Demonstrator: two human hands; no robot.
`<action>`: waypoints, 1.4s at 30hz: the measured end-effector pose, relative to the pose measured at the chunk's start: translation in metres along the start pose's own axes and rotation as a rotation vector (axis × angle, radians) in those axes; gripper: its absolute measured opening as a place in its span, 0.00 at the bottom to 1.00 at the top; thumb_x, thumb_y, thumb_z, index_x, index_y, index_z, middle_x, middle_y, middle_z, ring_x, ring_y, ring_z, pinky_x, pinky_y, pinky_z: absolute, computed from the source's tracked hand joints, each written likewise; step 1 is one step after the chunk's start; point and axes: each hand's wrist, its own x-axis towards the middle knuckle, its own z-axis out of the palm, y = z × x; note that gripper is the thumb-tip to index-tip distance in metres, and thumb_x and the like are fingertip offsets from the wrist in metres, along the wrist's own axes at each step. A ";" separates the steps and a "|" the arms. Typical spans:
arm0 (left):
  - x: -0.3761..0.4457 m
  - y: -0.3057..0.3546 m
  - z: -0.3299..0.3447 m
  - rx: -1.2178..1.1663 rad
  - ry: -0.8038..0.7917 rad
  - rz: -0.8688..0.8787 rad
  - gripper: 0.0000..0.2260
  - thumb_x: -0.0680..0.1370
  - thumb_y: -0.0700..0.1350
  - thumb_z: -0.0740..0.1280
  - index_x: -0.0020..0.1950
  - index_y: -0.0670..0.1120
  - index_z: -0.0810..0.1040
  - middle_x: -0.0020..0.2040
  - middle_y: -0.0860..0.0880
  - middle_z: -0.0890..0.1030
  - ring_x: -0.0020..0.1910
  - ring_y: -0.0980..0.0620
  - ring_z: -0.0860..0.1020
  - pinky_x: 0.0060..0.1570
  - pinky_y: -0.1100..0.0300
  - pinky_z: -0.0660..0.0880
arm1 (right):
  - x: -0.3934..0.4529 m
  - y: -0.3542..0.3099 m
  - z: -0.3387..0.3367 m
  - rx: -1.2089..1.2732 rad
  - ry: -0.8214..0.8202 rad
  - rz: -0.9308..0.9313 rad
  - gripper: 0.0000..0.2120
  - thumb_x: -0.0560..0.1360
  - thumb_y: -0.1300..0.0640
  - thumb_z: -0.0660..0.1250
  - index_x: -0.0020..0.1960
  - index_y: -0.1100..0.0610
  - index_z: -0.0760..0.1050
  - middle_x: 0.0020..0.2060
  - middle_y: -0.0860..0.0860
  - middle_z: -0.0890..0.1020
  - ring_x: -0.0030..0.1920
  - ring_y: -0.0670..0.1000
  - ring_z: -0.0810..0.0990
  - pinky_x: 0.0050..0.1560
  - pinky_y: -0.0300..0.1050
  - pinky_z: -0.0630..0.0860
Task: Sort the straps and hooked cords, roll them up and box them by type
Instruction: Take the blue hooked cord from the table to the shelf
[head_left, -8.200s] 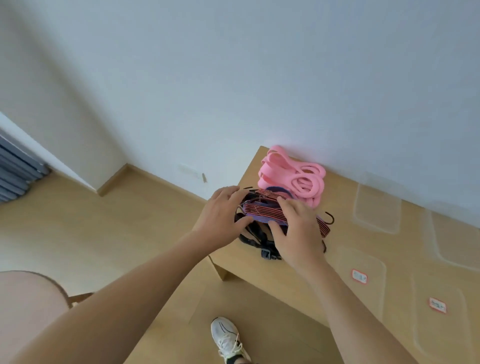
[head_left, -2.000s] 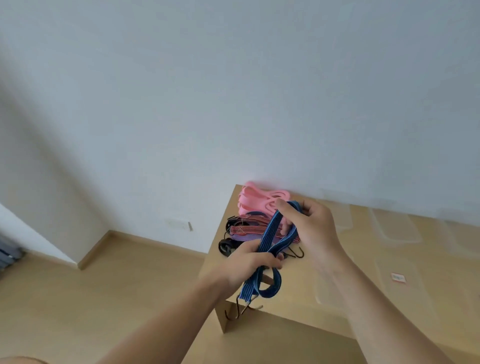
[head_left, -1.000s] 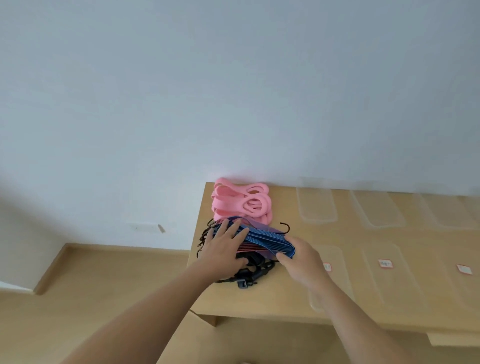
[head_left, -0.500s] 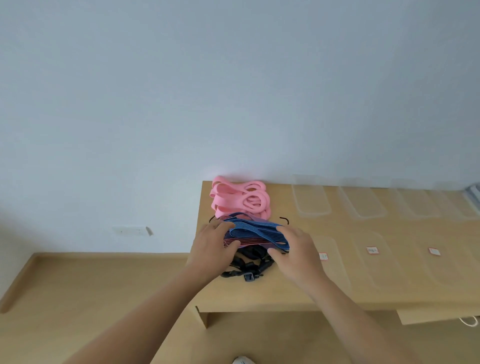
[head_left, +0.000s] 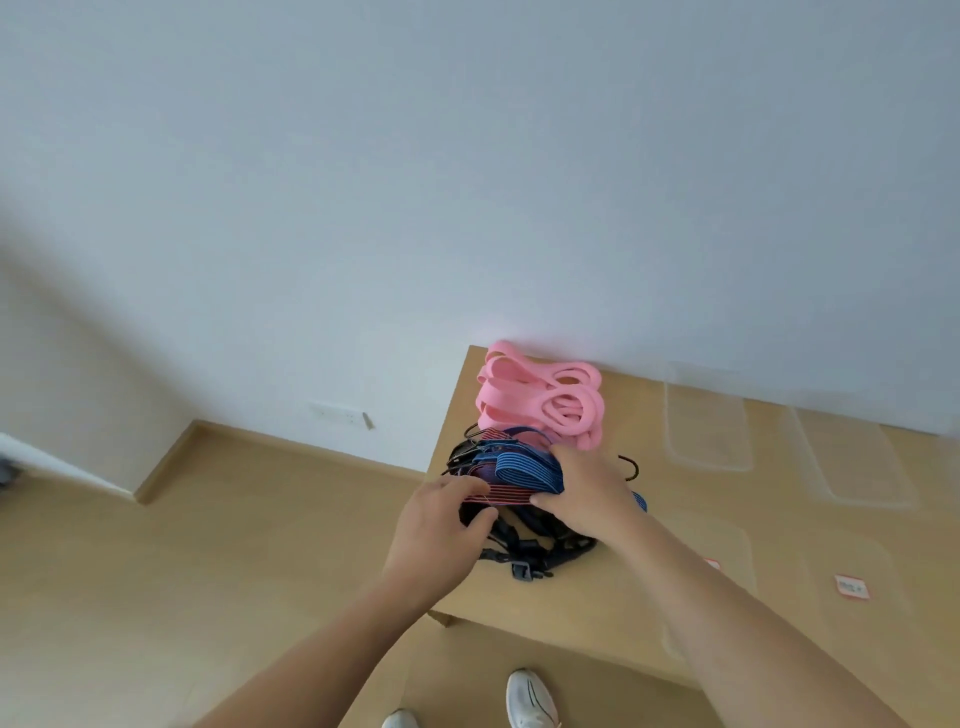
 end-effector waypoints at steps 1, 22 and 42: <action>-0.001 0.002 0.002 0.000 0.002 -0.015 0.13 0.80 0.47 0.70 0.64 0.52 0.82 0.57 0.57 0.80 0.60 0.57 0.76 0.59 0.65 0.70 | 0.002 0.002 0.001 0.023 -0.003 -0.003 0.22 0.72 0.43 0.73 0.61 0.51 0.73 0.54 0.46 0.82 0.53 0.51 0.80 0.53 0.50 0.79; -0.006 0.043 -0.009 0.007 0.225 -0.194 0.11 0.79 0.50 0.70 0.62 0.54 0.81 0.57 0.58 0.81 0.58 0.56 0.77 0.58 0.57 0.74 | 0.003 0.001 -0.060 0.475 0.152 -0.184 0.13 0.80 0.56 0.67 0.64 0.54 0.78 0.52 0.47 0.83 0.50 0.46 0.79 0.51 0.39 0.71; -0.004 0.006 0.026 -0.019 -0.130 -0.186 0.22 0.81 0.52 0.66 0.75 0.57 0.70 0.63 0.57 0.78 0.52 0.59 0.75 0.43 0.73 0.68 | 0.000 -0.015 -0.037 1.132 -0.167 0.289 0.10 0.83 0.59 0.63 0.55 0.65 0.78 0.38 0.57 0.82 0.32 0.53 0.80 0.36 0.50 0.81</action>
